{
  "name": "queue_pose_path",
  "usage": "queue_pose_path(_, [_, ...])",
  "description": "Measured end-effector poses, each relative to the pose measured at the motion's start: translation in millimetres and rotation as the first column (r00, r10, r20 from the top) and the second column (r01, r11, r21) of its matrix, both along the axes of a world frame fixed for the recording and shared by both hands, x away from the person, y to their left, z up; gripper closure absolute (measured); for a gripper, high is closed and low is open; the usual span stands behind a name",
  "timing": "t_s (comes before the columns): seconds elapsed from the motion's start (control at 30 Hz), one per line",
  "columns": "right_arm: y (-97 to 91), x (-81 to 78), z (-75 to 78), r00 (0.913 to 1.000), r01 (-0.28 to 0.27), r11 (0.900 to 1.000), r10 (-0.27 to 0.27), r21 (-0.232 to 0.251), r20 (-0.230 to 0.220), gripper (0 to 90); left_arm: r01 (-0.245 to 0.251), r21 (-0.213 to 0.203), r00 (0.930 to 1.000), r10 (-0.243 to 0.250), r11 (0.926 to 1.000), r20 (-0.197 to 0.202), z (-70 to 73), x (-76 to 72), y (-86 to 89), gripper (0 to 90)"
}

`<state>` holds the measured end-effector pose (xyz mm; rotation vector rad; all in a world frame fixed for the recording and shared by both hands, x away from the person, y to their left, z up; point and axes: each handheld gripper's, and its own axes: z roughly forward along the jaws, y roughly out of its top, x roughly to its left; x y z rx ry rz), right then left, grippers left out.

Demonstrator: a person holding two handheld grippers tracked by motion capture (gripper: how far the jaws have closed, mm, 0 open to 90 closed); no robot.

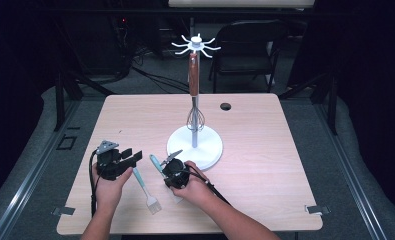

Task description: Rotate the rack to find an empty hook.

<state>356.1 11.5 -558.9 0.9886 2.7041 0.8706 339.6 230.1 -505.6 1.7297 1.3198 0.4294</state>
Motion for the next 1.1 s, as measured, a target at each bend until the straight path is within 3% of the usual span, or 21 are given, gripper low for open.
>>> queue_pose_path(0.27, [9.3,5.5,-4.3,0.9998,0.016,0.9996,-0.016,-0.021,0.012,78.1,-0.02,-0.001,0.9998,0.02,0.9998,-0.001,-0.3,-3.8,5.5,53.0])
queue_pose_path(0.53, [7.5,7.6,-3.5,0.9995,0.026,0.9994,-0.026,-0.023,-0.017,80.1,-0.021,-0.002,0.9998,0.021,0.9998,-0.004,-1.1,-4.6,6.8,53.0])
queue_pose_path(0.57, [5.5,7.8,-2.1,0.9997,0.013,0.999,-0.014,-0.042,-0.02,80.6,-0.021,-0.004,0.9998,0.021,0.9998,-0.002,-1.2,-4.5,6.2,53.0])
queue_pose_path(0.8, [-22.3,-3.5,-1.7,0.9991,-0.005,0.9995,0.004,-0.032,-0.042,81.5,0.006,0.012,0.9999,-0.006,0.9999,-0.009,-5.4,-4.2,-4.2,53.0])
queue_pose_path(1.1, [-92.8,-38.1,-0.9,0.9989,0.005,0.9994,-0.007,-0.034,-0.046,81.5,0.071,0.04,0.9974,-0.071,0.9967,-0.016,-9.2,-5.7,-28.0,53.0])
